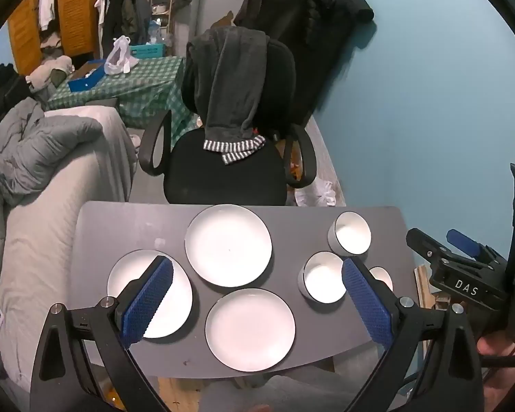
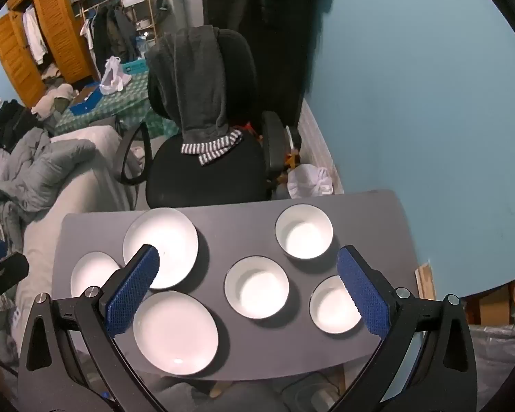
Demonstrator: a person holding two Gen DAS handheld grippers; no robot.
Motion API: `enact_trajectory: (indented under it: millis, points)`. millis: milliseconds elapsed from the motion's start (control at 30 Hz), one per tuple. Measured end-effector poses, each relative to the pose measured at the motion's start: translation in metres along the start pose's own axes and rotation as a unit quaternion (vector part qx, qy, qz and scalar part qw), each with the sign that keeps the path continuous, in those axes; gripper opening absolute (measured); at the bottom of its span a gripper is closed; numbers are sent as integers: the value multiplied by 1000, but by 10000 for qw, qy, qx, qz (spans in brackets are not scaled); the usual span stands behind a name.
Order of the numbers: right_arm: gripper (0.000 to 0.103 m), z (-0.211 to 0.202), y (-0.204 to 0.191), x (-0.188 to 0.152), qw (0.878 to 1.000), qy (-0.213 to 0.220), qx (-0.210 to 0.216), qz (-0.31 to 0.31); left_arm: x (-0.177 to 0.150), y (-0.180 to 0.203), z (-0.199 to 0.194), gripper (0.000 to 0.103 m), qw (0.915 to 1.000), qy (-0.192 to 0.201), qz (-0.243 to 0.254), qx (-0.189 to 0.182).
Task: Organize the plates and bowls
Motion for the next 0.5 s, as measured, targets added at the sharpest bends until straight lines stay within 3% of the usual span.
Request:
enact_trajectory:
  millis: [300,500]
  points:
    - [101,-2,0,1,10000,75,-17,28,-39,13,10,100,9995,230,197,17]
    - [101,-3,-2,-2,10000,69,-24,17,-19,-3,5,100,9999,62,2,-135]
Point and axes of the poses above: each gripper's, at about its wrist camera, not at the fingertips, and z roughly the way its jaws point, y to its right, x to its top, the point moved 1 cm from there along z, roughly the way its jaws point
